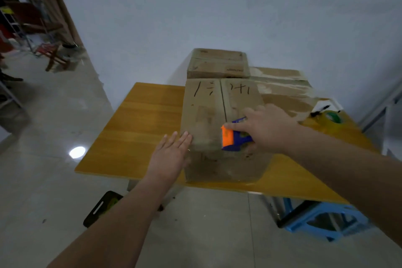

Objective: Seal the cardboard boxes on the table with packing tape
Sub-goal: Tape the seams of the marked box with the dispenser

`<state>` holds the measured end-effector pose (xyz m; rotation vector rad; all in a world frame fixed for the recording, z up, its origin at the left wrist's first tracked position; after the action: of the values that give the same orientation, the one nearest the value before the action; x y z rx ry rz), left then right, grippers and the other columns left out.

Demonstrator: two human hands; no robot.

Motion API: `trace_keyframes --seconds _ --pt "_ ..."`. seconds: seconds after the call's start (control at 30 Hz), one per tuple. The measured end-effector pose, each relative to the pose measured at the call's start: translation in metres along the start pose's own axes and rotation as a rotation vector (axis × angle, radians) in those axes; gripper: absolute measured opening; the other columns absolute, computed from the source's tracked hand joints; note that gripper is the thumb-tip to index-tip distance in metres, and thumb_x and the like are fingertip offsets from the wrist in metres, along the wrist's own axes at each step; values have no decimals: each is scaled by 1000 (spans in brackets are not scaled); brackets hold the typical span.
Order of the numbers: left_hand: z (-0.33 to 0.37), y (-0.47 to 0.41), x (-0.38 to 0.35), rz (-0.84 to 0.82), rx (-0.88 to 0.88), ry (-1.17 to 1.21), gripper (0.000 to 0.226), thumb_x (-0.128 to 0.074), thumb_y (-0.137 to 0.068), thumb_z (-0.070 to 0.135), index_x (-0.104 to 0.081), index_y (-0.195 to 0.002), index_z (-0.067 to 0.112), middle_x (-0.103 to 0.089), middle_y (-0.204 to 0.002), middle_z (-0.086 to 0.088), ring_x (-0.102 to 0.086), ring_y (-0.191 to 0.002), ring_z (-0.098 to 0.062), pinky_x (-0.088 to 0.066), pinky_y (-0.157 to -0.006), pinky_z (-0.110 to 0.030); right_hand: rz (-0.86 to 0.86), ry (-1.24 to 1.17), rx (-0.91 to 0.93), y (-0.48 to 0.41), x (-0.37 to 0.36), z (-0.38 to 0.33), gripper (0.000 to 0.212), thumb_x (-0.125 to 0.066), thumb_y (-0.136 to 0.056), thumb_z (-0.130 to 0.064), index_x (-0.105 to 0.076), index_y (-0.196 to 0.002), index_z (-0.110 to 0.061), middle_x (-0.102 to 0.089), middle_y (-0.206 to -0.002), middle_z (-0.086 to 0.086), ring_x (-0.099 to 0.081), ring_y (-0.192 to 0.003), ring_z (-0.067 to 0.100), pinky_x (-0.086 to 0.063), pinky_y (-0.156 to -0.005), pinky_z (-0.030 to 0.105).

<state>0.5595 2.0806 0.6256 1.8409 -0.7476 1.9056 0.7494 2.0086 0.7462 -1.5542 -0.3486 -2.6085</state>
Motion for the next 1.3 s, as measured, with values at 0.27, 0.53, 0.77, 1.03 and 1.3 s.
trace_keyframes --seconds 0.27,0.53,0.77,1.03,1.3 --pt "8 0 3 -57 73 -57 68 -38 -97 47 1 -150 33 -3 -157 15 -1 -145 -14 6 -114 -45 -30 51 -53 23 -33 27 72 -47 -90 -59 -9 -149 -43 -45 -126 4 -49 -109 25 -37 -84 35" --pt "33 -1 7 -64 113 -108 77 -35 -96 52 4 -150 15 3 -159 0 9 -145 -17 8 -115 -41 -32 -39 -64 21 -48 32 70 -50 -89 -58 -14 -148 -44 -46 -125 4 -49 -109 26 -38 -88 37" --pt "107 -18 11 -57 -42 41 79 -44 -95 43 4 -150 13 7 -158 -4 8 -145 -16 10 -114 -32 -17 -15 -66 18 -48 32 70 -52 -88 -56 -17 -148 -42 -47 -123 6 -50 -109 28 -38 -87 38" --pt "121 -26 12 -95 -49 104 80 -51 -94 33 3 -150 17 3 -159 -2 2 -145 -15 9 -111 -27 -27 -9 -69 23 -45 28 73 -55 -89 -53 -17 -149 -38 -46 -128 9 -49 -113 31 -38 -92 41" --pt "123 -26 14 -124 -17 108 77 -51 -94 19 0 -151 22 1 -159 -1 1 -145 -16 0 -117 -30 31 38 -16 47 -35 46 84 -54 -85 -61 -6 -150 -40 -41 -131 10 -45 -116 29 -35 -93 38"
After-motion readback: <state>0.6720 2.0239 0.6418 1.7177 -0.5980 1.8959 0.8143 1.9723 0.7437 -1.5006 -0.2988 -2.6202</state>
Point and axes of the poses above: each hand's wrist, its own y-axis away from the middle knuckle, its own x-axis out of the back of the hand, z = x × y, the point moved 5 cm from there along -y, towards the middle knuckle
